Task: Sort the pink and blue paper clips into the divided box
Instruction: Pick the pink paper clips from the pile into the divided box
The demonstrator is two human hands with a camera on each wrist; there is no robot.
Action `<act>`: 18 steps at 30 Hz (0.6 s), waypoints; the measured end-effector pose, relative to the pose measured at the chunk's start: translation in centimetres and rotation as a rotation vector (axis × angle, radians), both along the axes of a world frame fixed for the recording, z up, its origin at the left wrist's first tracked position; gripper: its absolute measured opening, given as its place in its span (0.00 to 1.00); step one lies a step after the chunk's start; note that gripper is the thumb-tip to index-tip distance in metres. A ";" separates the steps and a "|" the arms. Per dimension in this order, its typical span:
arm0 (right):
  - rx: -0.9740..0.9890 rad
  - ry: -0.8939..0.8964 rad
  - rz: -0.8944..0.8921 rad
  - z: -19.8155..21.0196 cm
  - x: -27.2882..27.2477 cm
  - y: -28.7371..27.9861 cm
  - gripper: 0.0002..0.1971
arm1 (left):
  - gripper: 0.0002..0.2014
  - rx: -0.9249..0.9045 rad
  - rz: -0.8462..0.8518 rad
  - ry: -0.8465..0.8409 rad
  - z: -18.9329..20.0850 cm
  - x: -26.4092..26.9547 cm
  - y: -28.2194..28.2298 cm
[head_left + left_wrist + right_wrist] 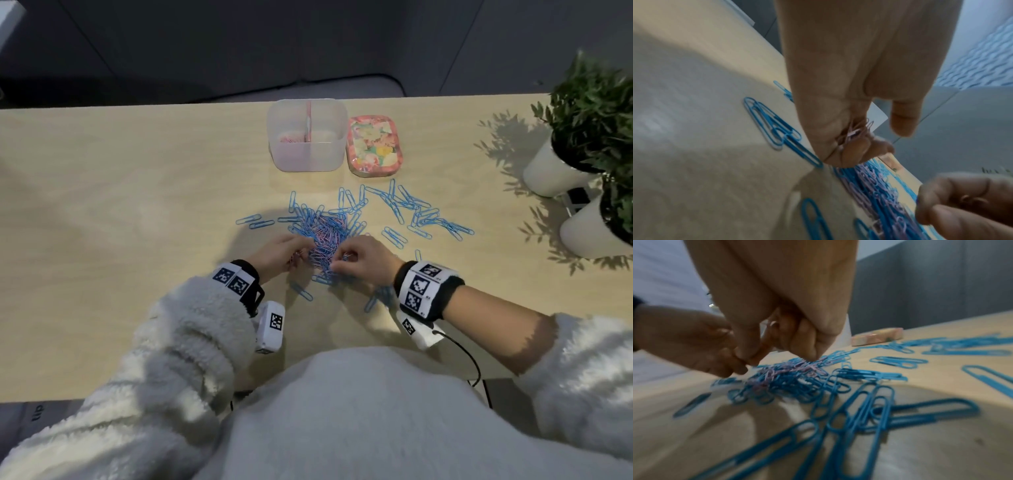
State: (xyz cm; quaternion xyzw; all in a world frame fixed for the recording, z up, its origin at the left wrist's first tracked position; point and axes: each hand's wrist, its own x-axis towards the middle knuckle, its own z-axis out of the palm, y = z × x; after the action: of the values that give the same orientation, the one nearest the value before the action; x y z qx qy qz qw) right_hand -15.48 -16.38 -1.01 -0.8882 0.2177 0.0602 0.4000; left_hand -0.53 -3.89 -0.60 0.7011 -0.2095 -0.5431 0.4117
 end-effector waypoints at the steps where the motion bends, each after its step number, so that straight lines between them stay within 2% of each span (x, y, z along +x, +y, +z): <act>1: -0.082 0.028 0.034 -0.1 0.0 0.3 0.04 | 0.12 -0.011 -0.056 -0.100 -0.1 0.1 0.1; 4: -0.267 0.101 0.119 -0.6 0.1 0.7 0.07 | 0.11 -0.026 -0.218 -0.436 -0.7 0.3 0.4; 7: -0.288 0.113 0.097 -0.8 0.1 0.7 0.05 | 0.03 0.004 -0.372 -0.701 -1.0 0.1 0.5; 8: -0.262 0.112 0.070 -0.7 0.1 0.6 0.04 | 0.03 0.009 -0.417 -0.764 -1.1 0.0 0.5; 10: -0.153 0.090 -0.001 -0.3 0.0 0.0 0.01 | 0.05 0.015 -0.469 -0.857 -1.2 -0.2 0.5; 13: 0.076 0.033 -0.117 1.3 0.9 -2.0 0.09 | 0.07 0.013 -0.528 -0.956 -1.1 -0.3 0.4; 15: 0.275 -0.007 -0.197 3.2 2.2 -3.5 0.13 | 0.07 0.014 -0.591 -0.979 -1.2 -0.3 0.3; 18: 0.421 -0.023 -0.242 5.5 5.2 -5.5 0.11 | 0.08 0.019 -0.648 -0.990 -1.4 -0.2 0.5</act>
State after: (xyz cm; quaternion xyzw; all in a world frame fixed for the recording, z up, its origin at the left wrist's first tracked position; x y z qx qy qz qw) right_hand -10.24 -21.92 4.52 -0.7535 0.3006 0.0458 0.5829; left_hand -0.77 -3.36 -1.98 0.7752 -0.5752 -0.2511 0.0716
